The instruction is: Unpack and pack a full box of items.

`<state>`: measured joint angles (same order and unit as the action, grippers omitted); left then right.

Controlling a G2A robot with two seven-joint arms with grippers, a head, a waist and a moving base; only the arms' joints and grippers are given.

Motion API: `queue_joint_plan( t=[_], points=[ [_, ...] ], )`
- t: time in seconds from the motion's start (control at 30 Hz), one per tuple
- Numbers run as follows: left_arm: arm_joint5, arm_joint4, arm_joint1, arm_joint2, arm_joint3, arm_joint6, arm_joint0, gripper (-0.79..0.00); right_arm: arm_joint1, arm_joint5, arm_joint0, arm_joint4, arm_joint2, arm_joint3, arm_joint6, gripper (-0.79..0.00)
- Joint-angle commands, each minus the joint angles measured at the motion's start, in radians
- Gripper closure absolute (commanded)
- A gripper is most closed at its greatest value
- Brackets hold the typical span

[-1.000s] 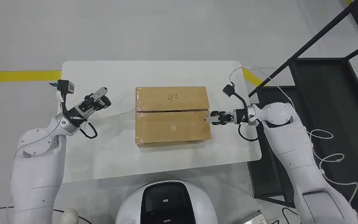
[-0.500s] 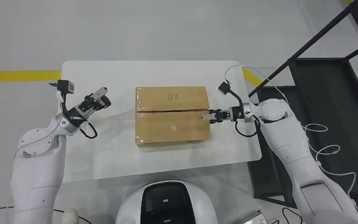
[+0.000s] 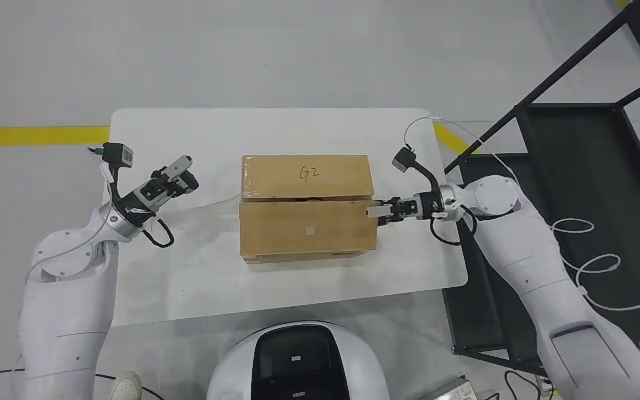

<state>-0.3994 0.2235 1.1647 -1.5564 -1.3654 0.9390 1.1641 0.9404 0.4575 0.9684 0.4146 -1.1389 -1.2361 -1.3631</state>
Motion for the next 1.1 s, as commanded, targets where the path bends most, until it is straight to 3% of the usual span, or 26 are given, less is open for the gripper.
queue_joint_plan(
  t=[0.0, 0.33, 1.07],
  points=[
    [0.000, 0.000, 0.000, 0.000, 0.000, 0.000, 0.000, -0.785, -0.018, 0.017, 0.015, -0.016, 0.013, -0.044, 0.016, -0.785],
    [0.000, 0.000, 0.000, 0.000, 0.000, 0.000, 0.000, -0.785, -0.127, 0.119, 0.069, 0.002, 0.091, -0.184, 0.118, -0.785],
    [0.000, 0.000, 0.000, 0.000, 0.000, 0.000, 0.000, -0.785, -0.127, 0.119, 0.069, 0.002, 0.091, -0.184, 0.118, -0.785]
  ],
)
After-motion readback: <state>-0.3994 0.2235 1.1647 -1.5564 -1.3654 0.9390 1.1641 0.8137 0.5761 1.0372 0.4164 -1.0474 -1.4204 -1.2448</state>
